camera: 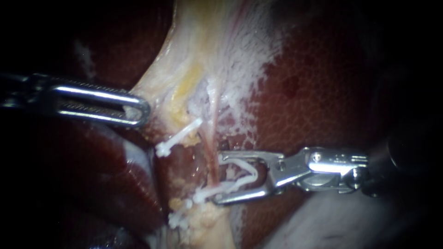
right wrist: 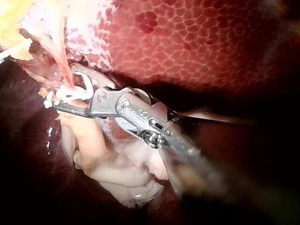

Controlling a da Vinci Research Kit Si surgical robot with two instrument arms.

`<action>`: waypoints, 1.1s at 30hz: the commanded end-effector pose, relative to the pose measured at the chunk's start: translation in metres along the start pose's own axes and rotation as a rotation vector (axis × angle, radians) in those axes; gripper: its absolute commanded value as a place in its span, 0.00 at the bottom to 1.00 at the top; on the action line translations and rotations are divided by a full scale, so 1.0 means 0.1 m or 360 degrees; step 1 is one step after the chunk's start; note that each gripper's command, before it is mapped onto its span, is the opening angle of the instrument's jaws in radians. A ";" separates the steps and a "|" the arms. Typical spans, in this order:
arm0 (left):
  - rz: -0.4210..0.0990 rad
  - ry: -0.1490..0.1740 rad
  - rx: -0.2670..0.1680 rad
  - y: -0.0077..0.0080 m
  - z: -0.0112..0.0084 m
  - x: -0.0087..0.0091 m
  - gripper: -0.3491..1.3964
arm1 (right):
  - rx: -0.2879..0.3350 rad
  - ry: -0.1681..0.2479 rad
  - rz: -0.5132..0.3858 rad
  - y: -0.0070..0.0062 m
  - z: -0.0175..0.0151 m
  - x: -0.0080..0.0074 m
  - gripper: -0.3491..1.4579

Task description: Clipping second clip right tube

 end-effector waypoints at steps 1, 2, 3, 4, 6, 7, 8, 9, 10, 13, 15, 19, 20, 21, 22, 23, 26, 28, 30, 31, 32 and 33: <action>0.0001 0.0001 0.0000 0.000 0.000 0.000 0.10 | 0.0010 -0.0002 -0.0003 0.000 0.001 0.000 0.52; 0.0001 0.0001 0.0000 0.000 0.000 0.000 0.10 | 0.0018 -0.0003 -0.0005 0.000 0.002 0.000 0.52; 0.0001 0.0001 0.0000 0.000 0.000 0.000 0.10 | 0.0041 -0.0008 -0.0009 0.000 0.002 0.000 0.52; 0.0001 0.0001 0.0000 0.000 0.000 0.000 0.10 | 0.0052 -0.0011 -0.0013 0.000 0.003 0.001 0.52; 0.0001 0.0001 0.0000 0.000 0.000 0.000 0.10 | 0.0075 -0.0020 -0.0019 0.001 0.006 0.002 0.52; 0.0001 0.0001 0.0000 0.000 0.000 0.000 0.10 | 0.0085 -0.0023 -0.0022 0.001 0.007 0.002 0.52; 0.0001 0.0001 0.0000 0.000 0.000 0.000 0.10 | 0.0101 -0.0026 -0.0027 0.002 0.009 0.003 0.51; 0.0001 0.0001 0.0000 0.000 0.000 0.000 0.10 | 0.0110 -0.0028 -0.0029 0.002 0.010 0.003 0.51; 0.0001 0.0001 0.0000 0.000 0.001 0.000 0.10 | 0.0127 -0.0032 -0.0035 0.003 0.011 0.003 0.51; 0.0001 0.0001 0.0000 0.000 0.001 0.000 0.10 | 0.0171 -0.0041 -0.0048 0.003 0.011 0.004 0.49; 0.0001 0.0001 0.0000 0.000 0.001 0.000 0.10 | 0.0195 -0.0046 -0.0055 0.003 0.011 0.004 0.48; 0.0001 0.0000 -0.0001 0.001 0.002 0.000 0.10 | 0.0229 -0.0053 -0.0064 0.003 0.013 0.005 0.46; 0.0001 0.0000 -0.0001 0.001 0.002 -0.001 0.10 | 0.0233 -0.0054 -0.0066 0.003 0.014 0.005 0.46; 0.0001 0.0000 -0.0001 0.001 0.002 -0.001 0.10 | 0.0238 -0.0055 -0.0067 0.003 0.014 0.005 0.45; 0.0001 0.0000 -0.0001 0.001 0.002 -0.001 0.10 | 0.0238 -0.0055 -0.0067 0.003 0.015 0.005 0.45; 0.0000 0.0000 -0.0001 0.001 0.003 -0.001 0.10 | 0.0237 -0.0055 -0.0067 0.003 0.016 0.006 0.45; 0.0000 0.0000 -0.0002 0.001 0.003 -0.001 0.10 | 0.0236 -0.0055 -0.0067 0.004 0.017 0.006 0.45; 0.0000 0.0000 -0.0002 0.001 0.003 -0.001 0.10 | 0.0236 -0.0055 -0.0067 0.004 0.017 0.006 0.42; 0.0000 0.0000 -0.0002 0.001 0.003 -0.001 0.10 | 0.0234 -0.0058 -0.0001 0.004 0.017 0.006 0.32; 0.0000 0.0000 -0.0002 0.001 0.003 -0.001 0.10 | 0.0232 -0.0060 0.0046 0.005 0.016 0.006 0.21; 0.0000 0.0000 -0.0002 0.001 0.003 -0.001 0.10 | 0.0231 -0.0060 0.0047 0.006 0.017 0.006 0.18; 0.0000 0.0000 -0.0002 0.001 0.003 -0.001 0.10 | 0.0231 -0.0060 0.0047 0.006 0.017 0.006 0.15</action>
